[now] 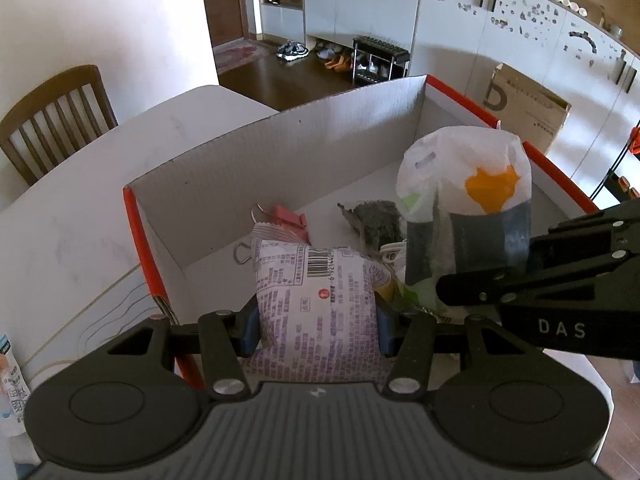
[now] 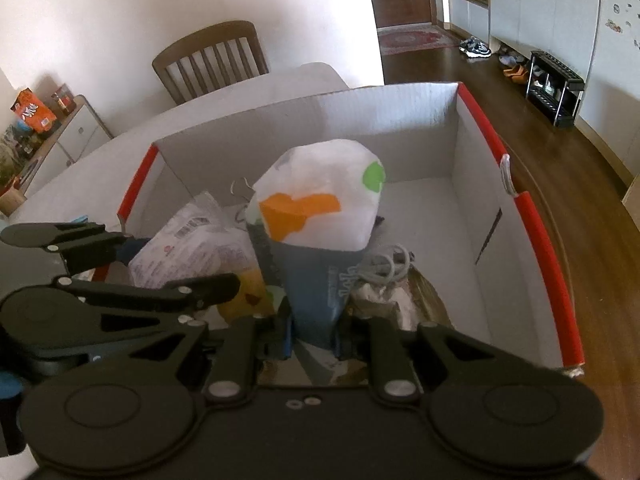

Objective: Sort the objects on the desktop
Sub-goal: 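Lower both bags into the box and open both tools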

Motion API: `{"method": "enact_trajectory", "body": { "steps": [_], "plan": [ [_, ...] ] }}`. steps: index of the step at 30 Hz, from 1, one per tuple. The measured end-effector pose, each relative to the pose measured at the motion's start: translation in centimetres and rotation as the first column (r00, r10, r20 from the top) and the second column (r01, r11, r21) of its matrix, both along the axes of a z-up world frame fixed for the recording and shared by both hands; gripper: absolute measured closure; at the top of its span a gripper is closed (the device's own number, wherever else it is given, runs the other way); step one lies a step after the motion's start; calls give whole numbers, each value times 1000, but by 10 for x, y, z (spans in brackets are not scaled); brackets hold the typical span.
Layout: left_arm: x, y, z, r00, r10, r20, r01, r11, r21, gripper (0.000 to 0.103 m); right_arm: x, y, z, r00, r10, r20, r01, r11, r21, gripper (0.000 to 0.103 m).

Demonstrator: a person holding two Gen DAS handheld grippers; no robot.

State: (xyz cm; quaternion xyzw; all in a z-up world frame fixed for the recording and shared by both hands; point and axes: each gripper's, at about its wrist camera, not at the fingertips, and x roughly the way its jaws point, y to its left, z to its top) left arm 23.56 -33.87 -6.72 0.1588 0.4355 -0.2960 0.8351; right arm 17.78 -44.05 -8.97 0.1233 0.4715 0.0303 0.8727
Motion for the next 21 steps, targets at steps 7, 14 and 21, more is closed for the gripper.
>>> {"method": "enact_trajectory", "body": {
  "steps": [7,14,21],
  "plan": [
    [-2,2,2,1000,-6,2,6,1000,-15,48,1,-3,-6,1000,-5,-16,5,1000,-9,78],
    [-6,11,10,1000,19,17,-18,999,-51,38,0,-6,-6,1000,-10,-12,10,1000,-25,69],
    [-17,23,21,998,47,30,-45,996,-74,37,-6,-7,0,1000,1,6,-1,999,-35,53]
  ]
}}
